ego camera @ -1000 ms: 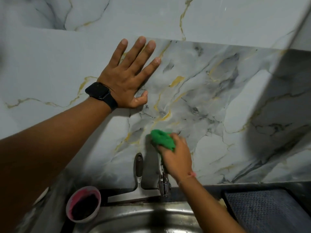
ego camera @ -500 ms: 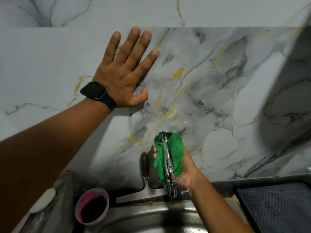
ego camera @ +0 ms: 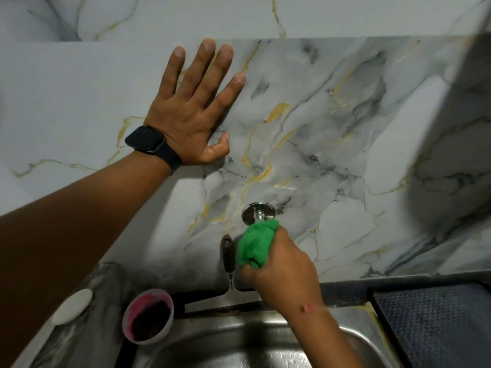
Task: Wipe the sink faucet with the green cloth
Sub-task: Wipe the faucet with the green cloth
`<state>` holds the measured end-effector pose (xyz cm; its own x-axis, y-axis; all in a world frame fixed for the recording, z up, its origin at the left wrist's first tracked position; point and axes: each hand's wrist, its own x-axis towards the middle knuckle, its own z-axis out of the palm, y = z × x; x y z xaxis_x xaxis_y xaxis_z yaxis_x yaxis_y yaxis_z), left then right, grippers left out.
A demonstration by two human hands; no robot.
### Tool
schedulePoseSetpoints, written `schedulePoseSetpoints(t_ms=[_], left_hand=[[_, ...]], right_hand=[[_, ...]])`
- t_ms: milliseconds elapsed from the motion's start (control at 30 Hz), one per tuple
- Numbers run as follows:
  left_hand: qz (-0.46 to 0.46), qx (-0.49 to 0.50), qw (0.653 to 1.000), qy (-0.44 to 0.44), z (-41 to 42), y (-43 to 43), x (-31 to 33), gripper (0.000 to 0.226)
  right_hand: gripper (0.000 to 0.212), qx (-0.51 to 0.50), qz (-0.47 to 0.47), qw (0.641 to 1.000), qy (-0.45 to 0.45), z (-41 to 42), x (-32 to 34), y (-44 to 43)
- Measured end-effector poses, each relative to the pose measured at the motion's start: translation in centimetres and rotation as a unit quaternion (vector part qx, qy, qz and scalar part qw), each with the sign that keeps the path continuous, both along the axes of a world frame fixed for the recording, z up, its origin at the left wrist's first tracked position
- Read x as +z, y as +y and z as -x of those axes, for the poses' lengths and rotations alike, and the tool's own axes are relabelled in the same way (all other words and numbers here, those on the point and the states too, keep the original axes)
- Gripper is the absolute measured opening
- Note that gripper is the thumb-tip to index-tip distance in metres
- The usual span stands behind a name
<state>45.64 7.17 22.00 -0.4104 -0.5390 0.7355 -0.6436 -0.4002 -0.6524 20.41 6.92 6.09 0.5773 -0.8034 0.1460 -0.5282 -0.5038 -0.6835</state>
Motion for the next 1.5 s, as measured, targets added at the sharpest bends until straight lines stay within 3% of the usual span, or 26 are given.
schedulePoseSetpoints(t_ms=[67, 100, 200, 233, 300, 367, 467, 567, 633, 667, 700, 733, 767, 800, 900, 967, 1067, 1133, 1200, 1300, 1400, 1500], left_hand=[[0.002, -0.004, 1.0, -0.002, 0.0, -0.2, 0.0, 0.084], [0.003, -0.005, 1.0, -0.004, -0.1, -0.2, 0.1, 0.084], [0.007, -0.007, 1.0, -0.009, -0.4, -0.3, 0.1, 0.084], [0.007, -0.007, 1.0, -0.009, -0.5, -0.3, 0.0, 0.084], [0.007, -0.007, 1.0, -0.009, -0.5, -0.5, -0.1, 0.085], [0.008, -0.009, 1.0, -0.01, -0.6, -0.5, -0.1, 0.085], [0.002, -0.013, 1.0, -0.009, -0.6, -0.5, 0.0, 0.085], [0.002, -0.01, 1.0, -0.01, -0.7, -0.4, 0.0, 0.086], [0.004, -0.011, 1.0, -0.01, -0.7, -0.4, 0.0, 0.086], [0.006, -0.008, 1.0, -0.011, -0.6, -0.4, 0.0, 0.086], [0.007, -0.006, 1.0, -0.01, -0.6, -0.3, 0.0, 0.086], [0.006, -0.005, 1.0, -0.008, -0.5, -0.3, 0.0, 0.085], [0.006, -0.003, 1.0, -0.008, -0.5, -0.3, -0.1, 0.085], [0.006, -0.003, 1.0, -0.007, -0.4, -0.3, -0.1, 0.085], [0.005, -0.003, 1.0, -0.004, -0.3, -0.1, -0.1, 0.085], [0.004, 0.0, 1.0, -0.002, -0.2, -0.1, -0.1, 0.085], [0.005, -0.004, 1.0, -0.003, -0.2, -0.3, -0.2, 0.085], [0.005, -0.007, 1.0, -0.004, -0.3, -0.3, -0.1, 0.086], [0.009, -0.006, 1.0, -0.001, -0.4, -0.3, -0.2, 0.086], [0.012, -0.007, 1.0, -0.002, -0.5, -0.5, -0.3, 0.087], [0.015, -0.007, 1.0, -0.006, -0.7, -0.6, -0.2, 0.087], [0.017, -0.011, 1.0, -0.009, -0.8, -0.8, -0.3, 0.086]], right_hand=[[0.065, -0.003, -0.137, 0.98, -0.143, 1.5, -1.6, 0.5], [0.06, 0.014, -0.239, 0.945, -0.222, 1.8, -2.5, 0.2], [0.045, 0.094, -0.554, 0.756, -0.335, 1.4, -4.3, -2.3], [0.045, 0.123, -0.63, 0.693, -0.329, 0.9, -4.5, -3.2], [0.048, 0.178, -0.706, 0.613, -0.307, -0.1, -4.6, -4.3], [0.054, 0.202, -0.729, 0.579, -0.304, -1.3, -5.1, -4.9], [0.061, 0.21, -0.739, 0.557, -0.317, -2.7, -5.2, -5.7], [0.06, 0.158, -0.724, 0.585, -0.33, -3.6, -3.9, -6.1], [0.058, 0.113, -0.687, 0.634, -0.335, -3.7, -3.0, -6.1], [0.057, 0.081, -0.641, 0.691, -0.325, -3.7, -2.5, -6.0], [0.058, 0.036, -0.559, 0.776, -0.291, -3.8, -1.9, -5.9], [0.059, -0.009, -0.442, 0.868, -0.226, -3.7, -1.1, -5.6], [0.06, -0.044, -0.314, 0.936, -0.15, -3.8, -0.2, -5.1], [0.064, -0.068, -0.197, 0.975, -0.074, -3.7, 0.7, -4.3], [0.073, -0.067, 0.035, 0.997, 0.036, -3.8, 1.8, -1.0], [0.081, -0.054, 0.083, 0.995, 0.025, -2.8, 0.6, 1.1], [0.086, -0.076, 0.024, 0.996, -0.042, -0.1, -1.8, 2.6], [0.072, -0.037, -0.106, 0.986, -0.125, 1.5, -3.3, 1.8], [0.049, 0.044, -0.321, 0.913, -0.246, 2.3, -4.1, -0.2], [0.046, 0.112, -0.589, 0.742, -0.298, 1.8, -5.2, -3.1], [0.052, 0.155, -0.717, 0.612, -0.295, -0.1, -6.4, -3.8], [0.068, 0.199, -0.768, 0.531, -0.298, -1.8, -7.9, -3.5]])
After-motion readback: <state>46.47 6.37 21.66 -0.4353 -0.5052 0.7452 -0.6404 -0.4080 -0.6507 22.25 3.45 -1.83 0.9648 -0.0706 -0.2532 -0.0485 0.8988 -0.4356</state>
